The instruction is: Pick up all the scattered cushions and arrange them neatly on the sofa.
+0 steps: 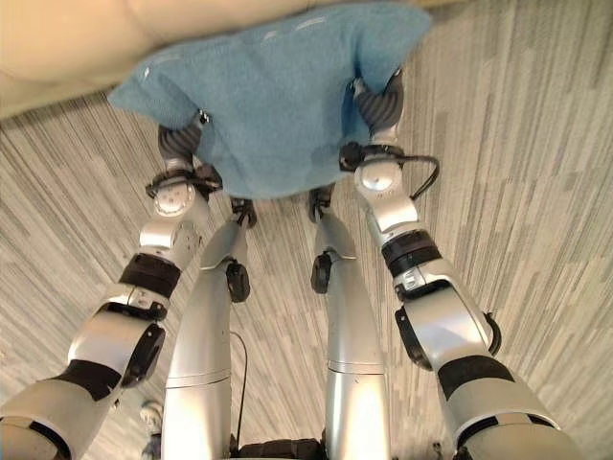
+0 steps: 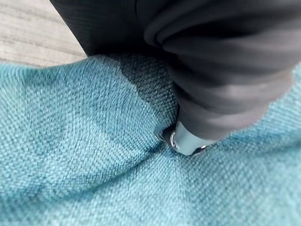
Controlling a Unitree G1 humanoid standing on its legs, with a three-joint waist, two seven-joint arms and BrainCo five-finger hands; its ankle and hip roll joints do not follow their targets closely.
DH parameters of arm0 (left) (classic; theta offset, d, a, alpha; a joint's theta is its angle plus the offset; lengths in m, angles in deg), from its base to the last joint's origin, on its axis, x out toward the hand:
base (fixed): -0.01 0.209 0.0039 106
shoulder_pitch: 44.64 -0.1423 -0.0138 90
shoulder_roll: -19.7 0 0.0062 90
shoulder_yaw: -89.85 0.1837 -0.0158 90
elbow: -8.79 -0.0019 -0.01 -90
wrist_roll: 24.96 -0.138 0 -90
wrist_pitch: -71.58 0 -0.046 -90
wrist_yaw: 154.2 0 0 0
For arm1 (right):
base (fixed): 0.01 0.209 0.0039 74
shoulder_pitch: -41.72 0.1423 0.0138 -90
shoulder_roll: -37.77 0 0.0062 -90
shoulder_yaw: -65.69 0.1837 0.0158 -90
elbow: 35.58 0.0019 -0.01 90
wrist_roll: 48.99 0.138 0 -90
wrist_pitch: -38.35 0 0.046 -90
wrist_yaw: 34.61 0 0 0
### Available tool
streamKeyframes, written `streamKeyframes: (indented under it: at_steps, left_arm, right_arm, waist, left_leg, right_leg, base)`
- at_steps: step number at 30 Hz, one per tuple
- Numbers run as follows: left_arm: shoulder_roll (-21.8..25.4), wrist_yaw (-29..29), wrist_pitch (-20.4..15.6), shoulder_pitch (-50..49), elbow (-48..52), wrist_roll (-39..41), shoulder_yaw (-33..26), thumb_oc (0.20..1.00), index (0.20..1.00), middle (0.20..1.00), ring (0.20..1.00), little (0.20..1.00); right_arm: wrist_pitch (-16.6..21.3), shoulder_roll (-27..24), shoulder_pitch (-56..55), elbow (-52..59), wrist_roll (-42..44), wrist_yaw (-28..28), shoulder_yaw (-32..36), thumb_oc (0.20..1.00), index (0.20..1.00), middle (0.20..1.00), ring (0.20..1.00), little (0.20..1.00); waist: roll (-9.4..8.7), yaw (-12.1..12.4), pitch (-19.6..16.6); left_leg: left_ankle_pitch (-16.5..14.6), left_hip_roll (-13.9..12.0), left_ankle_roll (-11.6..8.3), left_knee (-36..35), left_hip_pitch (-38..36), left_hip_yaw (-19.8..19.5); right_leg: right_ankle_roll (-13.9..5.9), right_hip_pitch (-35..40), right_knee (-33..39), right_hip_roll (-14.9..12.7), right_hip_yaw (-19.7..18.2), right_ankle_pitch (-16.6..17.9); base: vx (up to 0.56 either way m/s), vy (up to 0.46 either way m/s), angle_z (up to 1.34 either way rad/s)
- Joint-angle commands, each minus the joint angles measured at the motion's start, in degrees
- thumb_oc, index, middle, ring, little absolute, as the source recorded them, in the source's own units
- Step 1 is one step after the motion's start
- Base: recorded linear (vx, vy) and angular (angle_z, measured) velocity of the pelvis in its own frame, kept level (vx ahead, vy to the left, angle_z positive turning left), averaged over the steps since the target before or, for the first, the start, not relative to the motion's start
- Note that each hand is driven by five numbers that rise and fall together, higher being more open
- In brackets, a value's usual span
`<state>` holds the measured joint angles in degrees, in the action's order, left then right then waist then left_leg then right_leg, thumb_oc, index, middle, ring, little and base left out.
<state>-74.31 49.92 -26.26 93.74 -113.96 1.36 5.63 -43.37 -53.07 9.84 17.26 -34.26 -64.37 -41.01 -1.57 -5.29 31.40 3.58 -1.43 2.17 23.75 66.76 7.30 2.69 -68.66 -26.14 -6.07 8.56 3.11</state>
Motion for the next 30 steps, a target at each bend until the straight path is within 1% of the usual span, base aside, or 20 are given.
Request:
streamKeyframes:
  at_steps: [1, 3, 5, 6, 7, 9, 12, 13, 14, 18, 19, 20, 21, 22, 25, 27, 29, 30]
  left_arm:
    - [-4.5, -5.5, -5.3, 3.3, 13.7, -3.2, 2.9, 0.2, 0.2, 0.2, 0.2, 0.2]
    - [-5.4, -6.9, -4.3, -3.5, 19.6, -4.4, 3.7, 0.2, 0.2, 0.2, 0.2, 0.2]
    - [-6.3, -7.6, -4.1, -7.4, 21.9, -4.2, 3.9, 0.2, 0.2, 0.2, 0.2, 0.2]
    - [-6.1, -8.6, -3.8, -11.3, 24.7, -4.8, 4.3, 0.2, 0.2, 0.2, 0.2, 0.2]
    - [-5.8, -8.8, -3.6, -12.8, 25.3, -5.1, 4.6, 0.2, 0.2, 0.2, 0.2, 0.2]
    - [-4.6, -9.8, -3.6, -18.8, 27.9, -7.2, 4.5, 0.2, 0.2, 0.2, 0.2, 0.2]
    - [-3.3, -10.4, -3.3, -23.0, 29.9, -8.9, 3.8, 0.2, 0.2, 0.2, 0.2, 0.2]
    - [-3.1, -10.6, -3.5, -24.4, 30.8, -9.3, 3.5, 0.2, 0.2, 0.2, 0.2, 0.2]
    - [-3.3, -11.0, -3.5, -27.3, 31.6, -9.2, 3.0, 0.2, 0.2, 0.2, 0.2, 0.2]
    - [-3.9, -11.9, -3.6, -31.9, 33.1, -9.7, 2.5, 0.2, 0.2, 0.2, 0.2, 0.2]
    - [-3.7, -12.3, -3.6, -33.8, 33.9, -10.5, 2.2, 0.2, 0.2, 0.2, 0.2, 0.2]
    - [-3.3, -12.9, -3.7, -36.0, 34.4, -11.6, 1.6, 0.2, 0.2, 0.2, 0.2, 0.2]
    - [-3.2, -13.0, -3.9, -36.6, 34.5, -12.0, 1.5, 0.2, 0.2, 0.2, 0.2, 0.2]
    - [-3.2, -13.0, -3.9, -36.7, 34.6, -12.0, 1.5, 0.2, 0.2, 0.2, 0.2, 0.2]
    - [-3.0, -13.4, -3.8, -39.1, 35.8, -13.8, 0.2, 0.2, 0.2, 0.2, 0.2, 0.2]
    - [-4.0, -13.5, -3.7, -41.0, 36.4, -13.7, -0.9, 0.2, 0.2, 0.2, 0.2, 0.2]
    - [-5.2, -14.1, -3.8, -42.7, 35.5, -13.7, -1.6, 0.2, 0.2, 0.2, 0.2, 0.2]
    - [-5.1, -14.3, -3.8, -43.0, 35.4, -14.1, -1.7, 0.2, 0.2, 0.2, 0.2, 0.2]
  right_arm:
    - [6.4, 4.1, 0.9, 13.2, -5.0, 4.1, -1.8, 0.2, 0.2, 0.2, 0.2, 0.2]
    - [6.2, 5.0, -7.7, 18.7, -5.5, 5.6, 0.2, 0.2, 0.2, 0.2, 0.2, 0.2]
    - [6.1, 5.6, -12.2, 20.8, -5.7, 6.6, 0.8, 0.2, 0.2, 0.2, 0.2, 0.2]
    - [6.1, 6.1, -16.9, 22.5, -5.3, 7.9, 1.3, 0.2, 0.2, 0.2, 0.2, 0.2]
    - [6.1, 6.1, -18.7, 22.8, -5.1, 8.5, 1.2, 0.2, 0.2, 0.2, 0.2, 0.2]
    - [6.3, 6.8, -26.2, 25.4, -4.3, 10.8, 2.5, 0.2, 0.2, 0.2, 0.2, 0.2]
    - [6.1, 7.5, -30.9, 26.8, -4.1, 12.4, 3.4, 0.2, 0.2, 0.2, 0.2, 0.2]
    - [6.1, 7.6, -32.5, 27.6, -4.1, 13.1, 3.4, 0.2, 0.2, 0.2, 0.2, 0.2]
    - [5.9, 8.2, -35.7, 29.0, -3.8, 14.5, 3.8, 0.2, 0.2, 0.2, 0.2, 0.2]
    - [5.7, 9.6, -40.5, 31.5, -3.5, 16.7, 4.3, 0.2, 0.2, 0.2, 0.2, 0.2]
    - [5.4, 9.9, -42.3, 32.3, -3.8, 18.1, 4.4, 0.2, 0.2, 0.2, 0.2, 0.2]
    - [5.0, 9.8, -44.7, 33.8, -4.2, 19.3, 6.1, 0.2, 0.2, 0.2, 0.2, 0.2]
    - [4.9, 9.8, -45.3, 34.4, -4.2, 19.8, 6.5, 0.2, 0.2, 0.2, 0.2, 0.2]
    - [4.9, 9.8, -45.4, 34.5, -4.2, 19.8, 6.5, 0.2, 0.2, 0.2, 0.2, 0.2]
    - [4.7, 9.6, -47.7, 36.4, -4.5, 20.9, 8.9, 0.2, 0.2, 0.2, 0.2, 0.2]
    - [4.6, 9.6, -49.3, 37.2, -4.6, 21.7, 9.9, 0.2, 0.2, 0.2, 0.2, 0.2]
    - [4.3, 9.8, -51.5, 36.9, -5.2, 22.5, 11.5, 0.2, 0.2, 0.2, 0.2, 0.2]
    - [4.3, 10.0, -51.8, 37.0, -5.2, 22.8, 11.9, 0.2, 0.2, 0.2, 0.2, 0.2]
  waist:
    - [1.88, 0.2, -1.6]
    - [0.84, 0.4, -1.6]
    - [0.32, 0.7, -1.6]
    - [-0.15, 1.2, -1.6]
    - [-0.33, 1.4, -1.6]
    - [-0.95, 2.8, -1.6]
    - [-1.07, 4.0, -1.7]
    - [-1.06, 4.3, -2.8]
    - [-0.92, 4.8, -5.5]
    - [-0.29, 5.3, -11.2]
    - [0.26, 5.5, -13.9]
    - [0.88, 5.2, -17.5]
    - [1.0, 5.0, -18.6]
    - [1.01, 5.0, -18.5]
    - [0.73, 4.7, -22.2]
    - [0.37, 4.5, -24.1]
    - [-0.19, 4.0, -26.0]
    - [-0.28, 4.0, -26.3]
  left_leg:
    - [-5.1, 0.3, -2.4, -2.0, -4.1, -6.8]
    - [-4.1, 0.2, -2.98, -6.2, -12.8, -6.4]
    - [-3.8, 0.1, -3.26, -8.0, -17.7, -6.3]
    - [-3.8, -0.1, -3.51, -9.4, -22.9, -6.3]
    - [-3.9, -0.3, -3.63, -9.8, -25.1, -6.2]
    - [-3.8, -0.6, -4.39, -13.5, -36.3, -5.9]
    - [-3.7, -0.8, -4.9, -16.7, -45.0, -5.7]
    - [-2.1, -0.6, -4.7, -17.7, -46.1, -5.2]
    - [-2.0, -0.6, -4.85, -19.1, -49.2, -5.0]
    - [-1.3, -0.9, -5.35, -23.6, -55.7, -4.1]
    - [-0.8, -1.2, -5.8, -25.8, -58.8, -3.7]
    - [-0.1, -1.7, -6.9, -28.3, -62.3, -2.6]
    - [-0.3, -1.7, -7.14, -28.8, -63.3, -2.3]
    - [-0.3, -1.7, -7.15, -28.8, -63.4, -2.3]
    - [-1.2, -1.8, -7.57, -28.8, -66.7, -1.8]
    - [-1.9, -1.7, -7.48, -28.8, -68.8, -1.5]
    - [-2.9, -1.2, -7.52, -28.8, -70.7, 0.2]
    - [-3.1, -1.1, -7.52, -28.8, -71.1, 0.9]
  right_leg:
    - [-3.58, 7.3, 1.5, 0.9, -1.6, -1.3]
    - [-3.64, 15.7, 5.2, 0.7, -0.9, -0.9]
    - [-3.67, 20.0, 6.6, 0.7, -0.4, -0.8]
    - [-3.65, 25.2, 8.3, 0.7, 0.1, -1.1]
    - [-3.64, 27.4, 9.0, 0.4, 0.3, -1.1]
    - [-3.93, 38.5, 12.6, 0.1, 1.4, -1.3]
    - [-4.26, 46.9, 15.1, 0.3, 2.1, -1.6]
    - [-3.94, 48.2, 16.3, 0.1, 2.9, -0.2]
    - [-4.15, 51.6, 18.0, 0.3, 3.2, -0.3]
    - [-4.84, 57.6, 21.4, 1.7, 3.9, -0.2]
    - [-5.15, 60.3, 22.8, 2.5, 4.0, -0.2]
    - [-5.42, 63.8, 24.8, 3.2, 4.8, -0.6]
    - [-5.51, 65.0, 25.6, 3.5, 5.0, -0.6]
    - [-5.51, 65.1, 25.6, 3.5, 5.0, -0.6]
    - [-5.94, 69.7, 28.4, 4.0, 5.8, -0.5]
    - [-6.25, 72.1, 29.6, 4.2, 5.7, -0.5]
    - [-6.9, 74.4, 31.1, 3.6, 6.3, -0.3]
    - [-7.14, 74.6, 31.1, 3.4, 6.5, -0.3]
  base:
    - [-0.04, -0.052, -0.03]
    - [-0.06, -0.095, -0.01]
    - [-0.02, -0.086, 0.0]
    - [0.02, -0.102, 0.0]
    - [0.06, -0.142, 0.01]
    - [0.12, -0.129, 0.04]
    - [0.09, -0.067, 0.08]
    - [0.09, -0.036, 0.17]
    - [0.11, -0.023, 0.13]
    - [0.15, -0.011, 0.07]
    - [0.21, -0.009, 0.13]
    - [0.22, -0.019, 0.12]
    - [0.15, -0.024, 0.28]
    - [0.06, -0.021, 0.28]
    - [0.13, -0.039, 0.22]
    - [0.14, -0.01, 0.29]
    - [0.13, 0.049, 0.18]
    - [0.06, 0.084, 0.18]
